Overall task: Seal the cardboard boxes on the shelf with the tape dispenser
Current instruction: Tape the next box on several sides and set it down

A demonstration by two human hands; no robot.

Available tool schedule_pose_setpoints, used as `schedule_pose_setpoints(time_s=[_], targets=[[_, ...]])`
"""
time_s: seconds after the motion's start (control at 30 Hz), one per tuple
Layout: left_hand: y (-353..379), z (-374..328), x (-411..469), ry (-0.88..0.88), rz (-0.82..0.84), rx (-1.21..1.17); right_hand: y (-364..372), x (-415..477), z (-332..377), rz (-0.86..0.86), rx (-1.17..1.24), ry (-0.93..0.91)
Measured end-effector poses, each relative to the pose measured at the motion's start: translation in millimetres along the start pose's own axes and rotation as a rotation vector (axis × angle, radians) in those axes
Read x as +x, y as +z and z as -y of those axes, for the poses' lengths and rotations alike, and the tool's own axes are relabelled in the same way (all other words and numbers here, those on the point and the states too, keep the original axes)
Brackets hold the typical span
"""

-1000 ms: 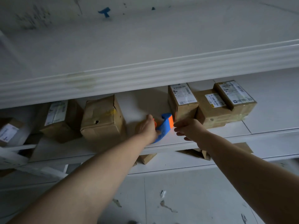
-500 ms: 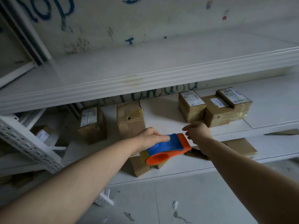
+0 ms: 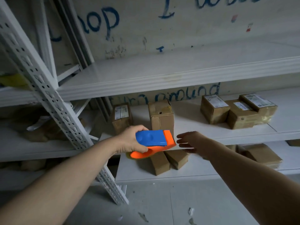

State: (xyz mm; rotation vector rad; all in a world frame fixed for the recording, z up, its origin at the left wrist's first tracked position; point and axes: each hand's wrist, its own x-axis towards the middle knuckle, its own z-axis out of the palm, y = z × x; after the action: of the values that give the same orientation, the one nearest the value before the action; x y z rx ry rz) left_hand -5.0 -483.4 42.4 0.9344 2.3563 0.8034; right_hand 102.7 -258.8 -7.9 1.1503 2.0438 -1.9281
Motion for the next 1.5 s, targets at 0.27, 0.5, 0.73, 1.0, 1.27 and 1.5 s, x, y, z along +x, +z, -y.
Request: schedule_pose_setpoints(time_s=[0.27, 0.5, 0.73, 1.0, 1.27, 1.5], targets=[[-13.2, 27.9, -16.2, 0.032, -0.023, -0.167, 18.8, -8.0, 2.8, 0.329, 0.398, 0.045], [-10.0, 31.2, -12.4, 0.017, -0.024, 0.195, 19.3, -11.1, 14.4, 0.362, 0.225, -0.080], [-5.0, 38.3, -9.3, 0.090, 0.025, 0.283, 35.6, -10.5, 10.5, 0.240, 0.167, -0.102], [4.6, 43.2, -5.9, 0.188, -0.069, 0.528, 53.9, -9.2, 18.8, 0.099, 0.005, -0.248], [-11.1, 54.0, -1.8, 0.149, -0.050, 0.582, 71.8, 5.8, 19.3, -0.139, -0.150, -0.353], [-27.6, 40.0, 1.5, 0.139, -0.023, 0.563, 65.0, 8.0, 23.7, -0.171, -0.188, -0.399]])
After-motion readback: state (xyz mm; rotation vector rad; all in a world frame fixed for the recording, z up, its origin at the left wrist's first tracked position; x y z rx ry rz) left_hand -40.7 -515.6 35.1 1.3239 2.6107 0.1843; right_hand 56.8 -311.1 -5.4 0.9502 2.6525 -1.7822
